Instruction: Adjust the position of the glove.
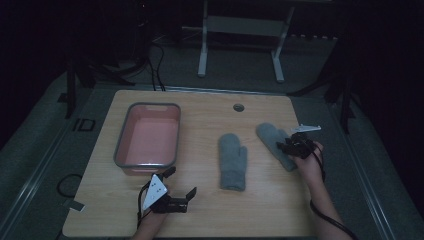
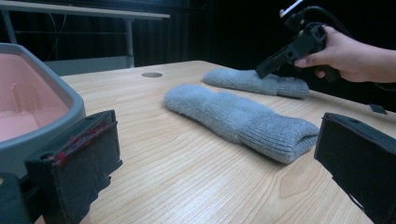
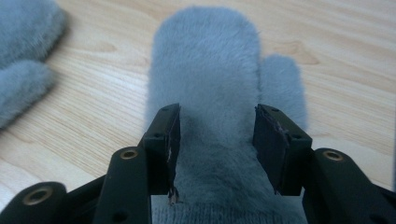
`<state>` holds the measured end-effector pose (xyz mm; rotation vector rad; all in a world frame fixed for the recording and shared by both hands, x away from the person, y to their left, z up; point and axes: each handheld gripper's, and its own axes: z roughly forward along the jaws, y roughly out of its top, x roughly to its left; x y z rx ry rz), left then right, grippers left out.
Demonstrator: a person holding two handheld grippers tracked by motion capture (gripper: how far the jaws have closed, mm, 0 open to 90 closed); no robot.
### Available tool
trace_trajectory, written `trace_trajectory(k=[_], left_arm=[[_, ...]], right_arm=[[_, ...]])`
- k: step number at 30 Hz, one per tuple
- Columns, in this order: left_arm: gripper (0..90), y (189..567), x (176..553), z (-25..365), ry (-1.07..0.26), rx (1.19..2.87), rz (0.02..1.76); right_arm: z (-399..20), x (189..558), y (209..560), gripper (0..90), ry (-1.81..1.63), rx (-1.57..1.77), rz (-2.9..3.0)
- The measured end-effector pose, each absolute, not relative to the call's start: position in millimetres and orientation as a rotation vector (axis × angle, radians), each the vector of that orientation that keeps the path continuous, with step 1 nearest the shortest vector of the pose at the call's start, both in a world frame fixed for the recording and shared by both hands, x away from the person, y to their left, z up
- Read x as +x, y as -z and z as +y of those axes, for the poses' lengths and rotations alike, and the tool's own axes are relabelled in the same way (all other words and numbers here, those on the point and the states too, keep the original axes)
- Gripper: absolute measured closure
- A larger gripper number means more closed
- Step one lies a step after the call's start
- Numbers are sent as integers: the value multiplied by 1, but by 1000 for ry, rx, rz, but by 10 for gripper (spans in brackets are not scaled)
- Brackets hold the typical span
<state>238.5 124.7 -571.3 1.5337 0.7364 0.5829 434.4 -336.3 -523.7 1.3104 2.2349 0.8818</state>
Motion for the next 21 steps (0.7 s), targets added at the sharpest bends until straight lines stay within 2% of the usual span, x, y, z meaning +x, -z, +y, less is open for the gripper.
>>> trace_trajectory(k=[4, 16, 21], left_arm=[[5, 571, 238, 125, -583, 1534, 735], [5, 571, 238, 124, -584, 1536, 734], [5, 571, 238, 125, -583, 1531, 739]], right_arm=[[-335, 441, 535, 521, -802, 1314, 2271], [-330, 437, 538, 785, -798, 1376, 2240], [-328, 429, 534, 820, -851, 1446, 2155]])
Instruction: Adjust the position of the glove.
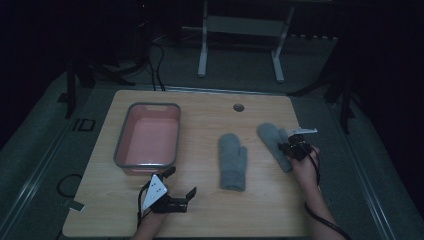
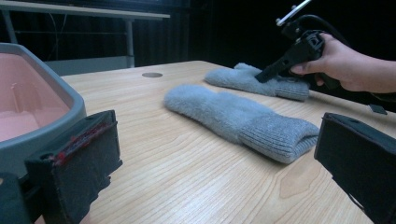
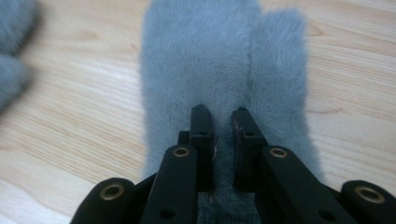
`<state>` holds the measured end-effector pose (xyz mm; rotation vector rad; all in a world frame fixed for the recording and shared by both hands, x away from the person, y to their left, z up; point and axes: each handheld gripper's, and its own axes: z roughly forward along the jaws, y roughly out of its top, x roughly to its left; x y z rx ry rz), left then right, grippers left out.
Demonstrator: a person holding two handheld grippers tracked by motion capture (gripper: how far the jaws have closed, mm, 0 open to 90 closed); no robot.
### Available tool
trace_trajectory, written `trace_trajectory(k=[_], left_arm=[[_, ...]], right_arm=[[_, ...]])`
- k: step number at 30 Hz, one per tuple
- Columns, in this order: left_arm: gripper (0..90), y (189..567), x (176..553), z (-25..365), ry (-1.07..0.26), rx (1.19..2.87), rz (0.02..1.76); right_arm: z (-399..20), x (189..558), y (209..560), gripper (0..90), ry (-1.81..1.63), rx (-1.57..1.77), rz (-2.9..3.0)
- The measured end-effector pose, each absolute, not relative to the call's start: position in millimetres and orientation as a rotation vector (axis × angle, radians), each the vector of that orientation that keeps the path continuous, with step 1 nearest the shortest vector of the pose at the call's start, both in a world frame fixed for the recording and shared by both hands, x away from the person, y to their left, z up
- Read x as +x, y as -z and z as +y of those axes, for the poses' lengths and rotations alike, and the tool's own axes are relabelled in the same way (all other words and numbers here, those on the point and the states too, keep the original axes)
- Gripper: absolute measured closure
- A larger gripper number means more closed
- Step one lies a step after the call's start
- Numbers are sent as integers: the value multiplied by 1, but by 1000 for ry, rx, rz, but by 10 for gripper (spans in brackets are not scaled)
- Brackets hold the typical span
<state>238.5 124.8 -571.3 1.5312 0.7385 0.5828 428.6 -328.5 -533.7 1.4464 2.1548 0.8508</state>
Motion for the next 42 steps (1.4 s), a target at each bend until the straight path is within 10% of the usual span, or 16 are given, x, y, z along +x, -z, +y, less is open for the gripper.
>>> trace_trajectory(k=[42], left_arm=[[5, 566, 236, 119, -579, 1539, 716]], right_arm=[[-291, 319, 510, 822, -1009, 1797, 1796]])
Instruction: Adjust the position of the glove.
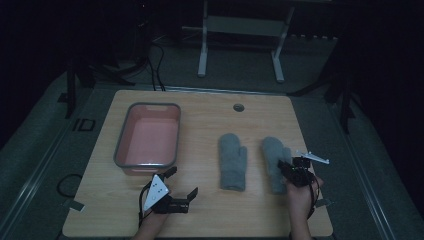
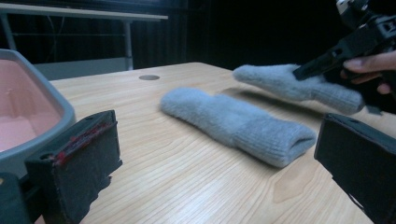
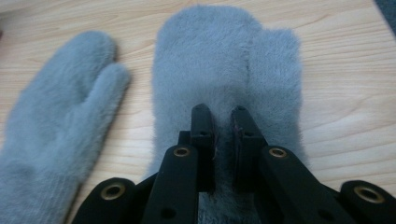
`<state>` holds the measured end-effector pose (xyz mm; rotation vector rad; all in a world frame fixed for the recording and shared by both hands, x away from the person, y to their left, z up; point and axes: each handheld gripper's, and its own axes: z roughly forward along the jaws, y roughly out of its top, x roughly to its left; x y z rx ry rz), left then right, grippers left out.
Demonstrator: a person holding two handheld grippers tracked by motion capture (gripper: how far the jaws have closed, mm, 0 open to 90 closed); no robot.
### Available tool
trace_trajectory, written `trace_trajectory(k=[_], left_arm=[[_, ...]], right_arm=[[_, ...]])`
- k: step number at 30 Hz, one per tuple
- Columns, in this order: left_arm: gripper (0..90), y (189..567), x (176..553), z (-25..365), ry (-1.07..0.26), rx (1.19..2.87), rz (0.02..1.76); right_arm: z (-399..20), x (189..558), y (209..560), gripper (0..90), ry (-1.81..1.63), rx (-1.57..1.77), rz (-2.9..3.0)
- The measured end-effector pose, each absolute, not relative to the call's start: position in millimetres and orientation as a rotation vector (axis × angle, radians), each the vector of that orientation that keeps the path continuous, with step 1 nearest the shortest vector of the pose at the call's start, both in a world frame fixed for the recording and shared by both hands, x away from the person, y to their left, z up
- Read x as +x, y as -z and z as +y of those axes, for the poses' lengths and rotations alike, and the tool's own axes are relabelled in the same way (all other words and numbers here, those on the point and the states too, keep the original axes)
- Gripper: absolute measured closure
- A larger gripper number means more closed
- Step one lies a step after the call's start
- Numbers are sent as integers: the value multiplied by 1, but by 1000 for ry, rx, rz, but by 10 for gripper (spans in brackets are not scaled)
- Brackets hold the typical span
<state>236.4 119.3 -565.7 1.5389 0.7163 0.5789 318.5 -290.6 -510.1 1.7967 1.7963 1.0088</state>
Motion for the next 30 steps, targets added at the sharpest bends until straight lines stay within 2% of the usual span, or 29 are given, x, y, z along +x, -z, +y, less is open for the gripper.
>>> trace_trajectory(k=[8, 17, 30], left_arm=[[5, 565, 240, 114, -571, 1549, 699], [5, 562, 240, 108, -584, 1554, 684], [5, 556, 240, 103, -592, 1551, 652]], right_arm=[[-270, 315, 497, 822, -1060, 1787, 1781], [-229, 323, 485, 821, -1123, 1759, 1795], [-185, 327, 488, 821, -1115, 1784, 1809]])
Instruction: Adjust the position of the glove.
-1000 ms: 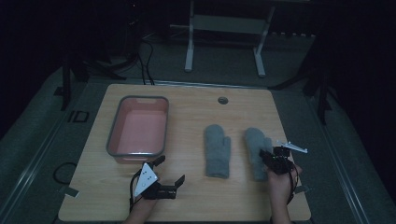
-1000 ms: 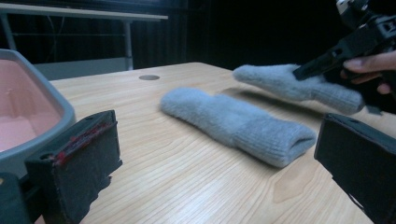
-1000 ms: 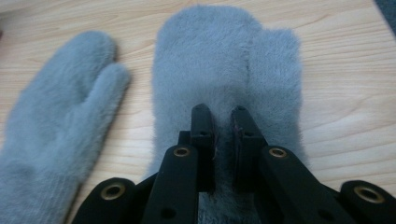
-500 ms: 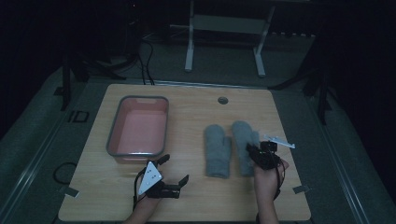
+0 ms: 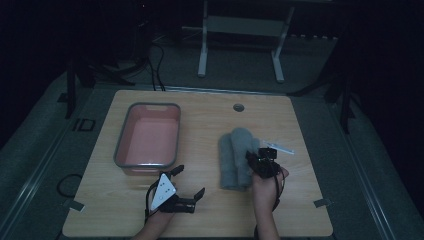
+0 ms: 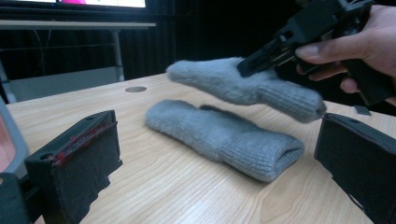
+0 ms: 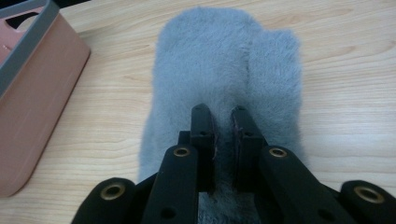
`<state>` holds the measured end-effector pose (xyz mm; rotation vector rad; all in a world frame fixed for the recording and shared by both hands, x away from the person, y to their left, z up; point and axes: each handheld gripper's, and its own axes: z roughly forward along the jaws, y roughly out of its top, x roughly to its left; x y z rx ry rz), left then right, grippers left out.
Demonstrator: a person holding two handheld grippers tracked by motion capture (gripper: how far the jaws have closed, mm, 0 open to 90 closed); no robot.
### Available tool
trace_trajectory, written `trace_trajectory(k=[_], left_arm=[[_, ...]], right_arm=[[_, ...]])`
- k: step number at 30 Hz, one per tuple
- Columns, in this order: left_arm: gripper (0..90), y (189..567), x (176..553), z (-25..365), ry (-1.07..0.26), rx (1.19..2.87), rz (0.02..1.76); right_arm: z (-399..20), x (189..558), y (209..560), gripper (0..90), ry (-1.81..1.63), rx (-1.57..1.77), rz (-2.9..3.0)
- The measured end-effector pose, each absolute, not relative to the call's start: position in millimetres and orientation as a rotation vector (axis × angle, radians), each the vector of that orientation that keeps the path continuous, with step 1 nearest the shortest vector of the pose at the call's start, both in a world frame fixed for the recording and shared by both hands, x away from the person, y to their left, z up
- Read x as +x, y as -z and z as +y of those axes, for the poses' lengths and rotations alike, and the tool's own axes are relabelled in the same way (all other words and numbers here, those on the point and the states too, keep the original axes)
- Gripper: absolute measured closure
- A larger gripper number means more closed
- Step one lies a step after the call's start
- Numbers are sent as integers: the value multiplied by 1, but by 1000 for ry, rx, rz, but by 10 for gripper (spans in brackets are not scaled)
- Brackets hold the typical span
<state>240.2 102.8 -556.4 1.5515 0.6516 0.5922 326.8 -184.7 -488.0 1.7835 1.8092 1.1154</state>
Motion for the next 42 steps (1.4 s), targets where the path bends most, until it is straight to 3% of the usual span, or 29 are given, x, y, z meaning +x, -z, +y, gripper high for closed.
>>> trace_trajectory(k=[15, 29, 34, 42], left_arm=[[5, 552, 249, 87, -608, 1550, 650], [5, 553, 246, 86, -614, 1558, 643], [5, 554, 246, 86, -609, 1560, 645], [5, 554, 248, 87, -603, 1567, 646]], right_arm=[[-153, 327, 493, 820, -1090, 1816, 1817], [-139, 338, 518, 796, -1028, 1853, 1838], [-138, 340, 522, 736, -1041, 1851, 1852], [-143, 340, 509, 509, -1089, 1816, 1910]])
